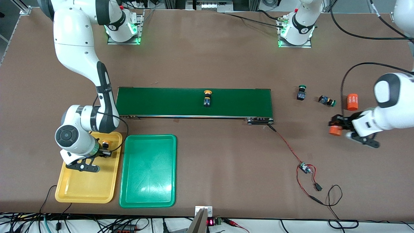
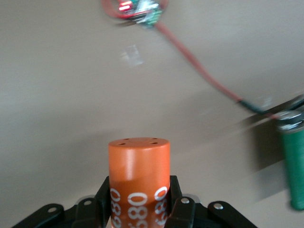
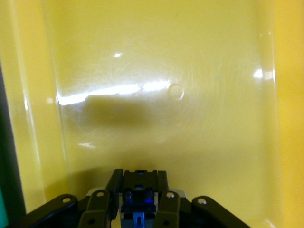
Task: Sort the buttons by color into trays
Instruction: 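Place the orange battery on the belt while the right gripper reaches the button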
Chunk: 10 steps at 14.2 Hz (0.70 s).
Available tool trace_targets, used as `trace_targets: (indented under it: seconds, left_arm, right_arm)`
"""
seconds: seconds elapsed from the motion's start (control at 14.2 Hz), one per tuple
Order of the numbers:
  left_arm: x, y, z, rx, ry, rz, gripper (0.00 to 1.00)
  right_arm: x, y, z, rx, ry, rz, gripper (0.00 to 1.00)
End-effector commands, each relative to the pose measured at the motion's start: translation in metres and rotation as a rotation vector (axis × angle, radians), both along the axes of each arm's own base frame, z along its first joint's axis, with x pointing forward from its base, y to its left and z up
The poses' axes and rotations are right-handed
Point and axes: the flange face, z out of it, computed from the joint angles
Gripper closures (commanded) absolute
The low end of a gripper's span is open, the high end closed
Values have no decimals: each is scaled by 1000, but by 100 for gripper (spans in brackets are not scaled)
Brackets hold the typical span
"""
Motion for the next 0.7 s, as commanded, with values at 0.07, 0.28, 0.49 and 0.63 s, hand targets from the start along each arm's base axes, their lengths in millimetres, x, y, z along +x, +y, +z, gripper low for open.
trace_targets:
  seconds: [0.07,0.28,0.49,0.63]
  left_arm:
    - [-14,-108,28,25,15,-135,73]
    - [-30,-178,35,5,-2,-318,72]
    - [-46,-228,29,-69,-33,-610,72]
    - [-61,-243,11,-117,-23,-810,70]
  right_arm:
    - [11,-12,8,79,-43,-54,0]
    - [6,-6,47,118,9,-67,0]
    - [-5,12,110,167,61,-65,0]
    - [-16,42,133,192,93,-48,0]
